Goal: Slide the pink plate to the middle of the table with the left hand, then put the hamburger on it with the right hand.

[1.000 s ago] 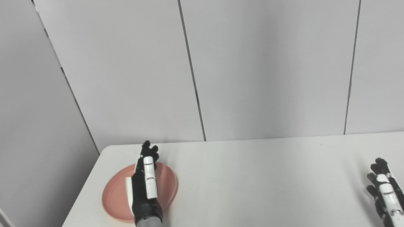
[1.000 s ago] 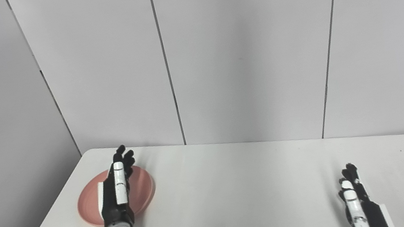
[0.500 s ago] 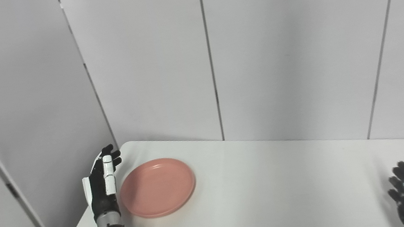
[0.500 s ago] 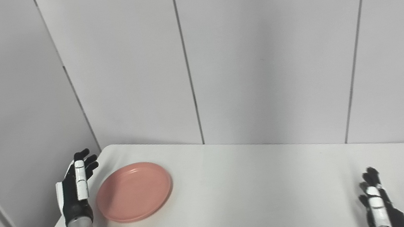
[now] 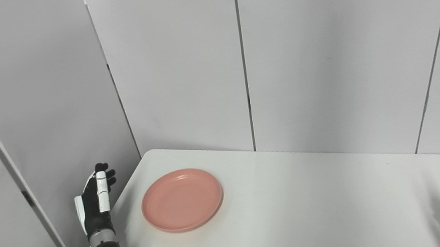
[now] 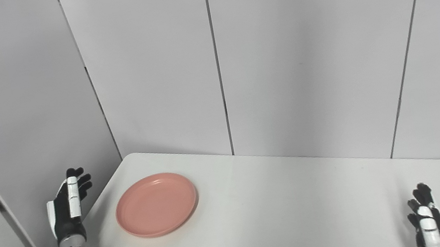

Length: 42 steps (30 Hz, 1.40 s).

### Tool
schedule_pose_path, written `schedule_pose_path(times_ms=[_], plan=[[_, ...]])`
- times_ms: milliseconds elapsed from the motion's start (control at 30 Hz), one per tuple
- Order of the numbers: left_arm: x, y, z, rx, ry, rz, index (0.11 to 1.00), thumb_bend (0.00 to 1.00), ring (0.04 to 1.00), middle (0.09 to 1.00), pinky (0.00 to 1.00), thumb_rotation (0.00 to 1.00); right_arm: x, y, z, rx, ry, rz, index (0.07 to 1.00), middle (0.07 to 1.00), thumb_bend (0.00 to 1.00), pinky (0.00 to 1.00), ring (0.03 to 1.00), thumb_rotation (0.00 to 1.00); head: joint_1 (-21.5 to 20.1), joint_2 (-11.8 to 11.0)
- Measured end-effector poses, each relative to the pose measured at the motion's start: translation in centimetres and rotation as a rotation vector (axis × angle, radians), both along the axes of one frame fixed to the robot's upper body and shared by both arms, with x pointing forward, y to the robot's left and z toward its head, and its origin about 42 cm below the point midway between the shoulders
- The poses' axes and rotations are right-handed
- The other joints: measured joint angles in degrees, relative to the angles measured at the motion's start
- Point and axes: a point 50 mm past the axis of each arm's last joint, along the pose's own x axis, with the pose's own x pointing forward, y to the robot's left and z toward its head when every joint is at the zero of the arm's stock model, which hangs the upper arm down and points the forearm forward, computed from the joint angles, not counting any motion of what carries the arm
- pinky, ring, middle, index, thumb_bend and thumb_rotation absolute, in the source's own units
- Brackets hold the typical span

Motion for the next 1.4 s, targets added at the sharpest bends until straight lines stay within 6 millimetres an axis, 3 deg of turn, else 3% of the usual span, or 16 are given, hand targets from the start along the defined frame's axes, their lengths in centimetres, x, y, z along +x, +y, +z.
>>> schedule_pose_path(times_ms=[167,433,667,800,967,1133,1267,1400], plan=[[0.4,-0.3,-1.3,-0.048,0.035,-0.027,0.751,0.79,0.785,0.764,0.84,1.00,0.0,0.0,0.0,0.001,0.000,-0.003,0.987,0.991,0.44,1.00,0.981,0.95,0.1,0.2],[1.2,-1.2,-1.4,-0.112,0.002,-0.066,0.770,0.80,0.791,0.775,0.82,1.00,-0.1,-0.1,0.0,-0.004,-0.001,-0.009,0.985,0.991,0.45,1.00,0.986,0.95,0.3,0.4],[1.6,-2.2,-1.6,-0.125,-0.005,-0.098,0.774,0.82,0.804,0.781,0.89,1.00,-0.4,-0.1,0.4,0.001,-0.015,-0.016,0.975,0.992,0.44,1.00,0.976,0.96,0.1,0.8],[2.0,-2.6,-1.8,-0.133,-0.014,-0.115,0.772,0.82,0.794,0.780,0.83,1.00,-0.4,-0.1,0.6,-0.013,-0.022,-0.016,0.990,0.997,0.45,1.00,0.979,0.98,-0.1,0.8],[2.3,-3.0,-2.1,-0.119,-0.009,-0.155,0.784,0.82,0.815,0.793,0.87,1.00,-0.5,0.0,0.6,-0.014,-0.022,-0.016,0.968,0.995,0.44,1.00,0.981,0.95,-0.3,0.9],[2.5,-3.5,-2.3,-0.154,-0.021,-0.184,0.790,0.84,0.826,0.801,0.84,1.00,-0.5,0.1,0.6,-0.008,-0.022,-0.015,0.972,0.985,0.43,1.00,0.976,0.96,-0.4,1.1],[3.1,-5.4,-2.2,-0.165,-0.032,-0.258,0.770,0.85,0.792,0.775,0.79,1.00,-0.5,0.1,0.7,-0.007,-0.017,-0.017,0.962,0.985,0.40,1.00,0.978,0.98,-0.6,1.1],[4.3,-8.6,-2.0,-0.248,-0.073,-0.332,0.766,0.89,0.795,0.777,0.79,0.98,-0.5,0.5,0.7,-0.002,-0.017,-0.016,0.977,0.995,0.40,1.00,0.993,0.99,-0.7,1.1]])
